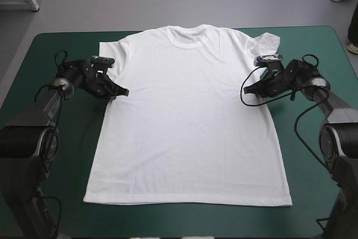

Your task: Fold the cloth

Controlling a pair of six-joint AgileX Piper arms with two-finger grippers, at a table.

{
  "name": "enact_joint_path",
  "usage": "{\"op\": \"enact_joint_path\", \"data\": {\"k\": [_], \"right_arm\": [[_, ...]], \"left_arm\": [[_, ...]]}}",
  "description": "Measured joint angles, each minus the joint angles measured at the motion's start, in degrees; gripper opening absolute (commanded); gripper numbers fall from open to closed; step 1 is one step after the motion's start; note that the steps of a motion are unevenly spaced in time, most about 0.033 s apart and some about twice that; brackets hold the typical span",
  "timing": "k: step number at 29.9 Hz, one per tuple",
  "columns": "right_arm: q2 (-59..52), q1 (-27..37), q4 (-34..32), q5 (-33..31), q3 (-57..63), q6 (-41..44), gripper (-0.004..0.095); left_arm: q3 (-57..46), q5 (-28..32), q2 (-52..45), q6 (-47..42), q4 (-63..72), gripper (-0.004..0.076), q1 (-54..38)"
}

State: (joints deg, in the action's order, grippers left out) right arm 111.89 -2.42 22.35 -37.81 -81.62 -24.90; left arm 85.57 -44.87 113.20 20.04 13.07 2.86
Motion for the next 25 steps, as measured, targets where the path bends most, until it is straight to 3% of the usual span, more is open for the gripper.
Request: {"op": "enact_joint_path", "data": {"k": [7,25], "right_arm": [[-3.6,-0.3,-3.0,0.2,0.3,1.0,-0.0002],[-27.3,-0.3,-3.2,-0.7,0.1,0.9,-0.0004]], "left_arm": [[-0.8,1.0,-2.6,-0.1,0.4,0.0019,0.1],[1.9,1.7,-20.7,-0.9,3.3,0.0019,0.1]]}}
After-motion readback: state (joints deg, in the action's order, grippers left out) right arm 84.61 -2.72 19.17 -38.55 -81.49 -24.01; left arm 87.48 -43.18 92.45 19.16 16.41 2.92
